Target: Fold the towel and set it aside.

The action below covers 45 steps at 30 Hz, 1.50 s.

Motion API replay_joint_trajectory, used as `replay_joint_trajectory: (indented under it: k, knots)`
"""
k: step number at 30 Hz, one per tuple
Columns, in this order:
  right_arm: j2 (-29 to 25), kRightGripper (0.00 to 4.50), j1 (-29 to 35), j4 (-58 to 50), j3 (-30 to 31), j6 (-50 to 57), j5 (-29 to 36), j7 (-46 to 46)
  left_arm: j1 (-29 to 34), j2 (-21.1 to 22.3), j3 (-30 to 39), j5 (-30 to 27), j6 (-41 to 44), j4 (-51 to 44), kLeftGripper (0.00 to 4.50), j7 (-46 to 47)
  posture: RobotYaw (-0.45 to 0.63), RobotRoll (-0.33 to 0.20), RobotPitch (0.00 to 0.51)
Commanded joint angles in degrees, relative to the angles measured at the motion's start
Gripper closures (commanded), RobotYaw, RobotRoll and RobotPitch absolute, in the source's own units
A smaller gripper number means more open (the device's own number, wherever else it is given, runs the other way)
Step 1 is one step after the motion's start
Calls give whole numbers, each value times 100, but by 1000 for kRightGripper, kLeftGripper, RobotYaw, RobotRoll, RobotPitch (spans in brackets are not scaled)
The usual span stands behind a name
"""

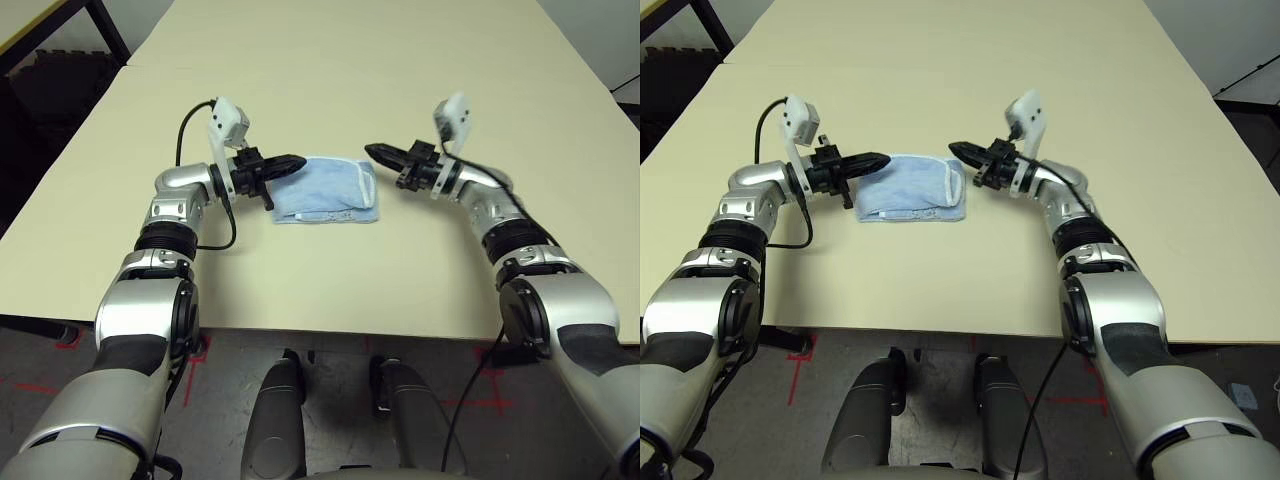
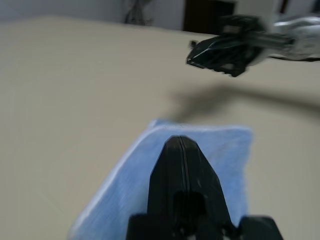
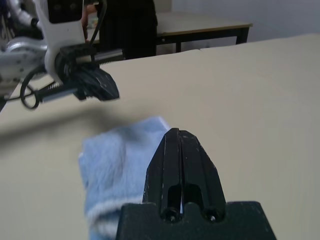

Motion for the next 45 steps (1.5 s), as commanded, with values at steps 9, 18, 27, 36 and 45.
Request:
replay_joint_trajectory:
  k: [9,18,27,36,45]
  knots:
    - [-823,4500,1068,-1073,223,110,171,1116,1187,531,-285,-468,467,-2019,4479,-612,60,0,176]
    - [-898,3086,1546,-1840,444,776,123,774,1246,544,-361,-447,542,-2004,2783,-425,54,0,177]
    - [-931,48,1653,-2211,577,1952,279,416,1459,610,-309,-461,627,-2156,0,-82,69,0,177]
    - [-891,48,1765,-2988,307,4439,1013,-532,1783,802,-188,-597,891,-2432,0,165,77,0,180]
    - [-856,48,1610,-3197,-81,6174,1690,-1372,1805,853,-243,-609,460,-2400,0,-18,75,0,186]
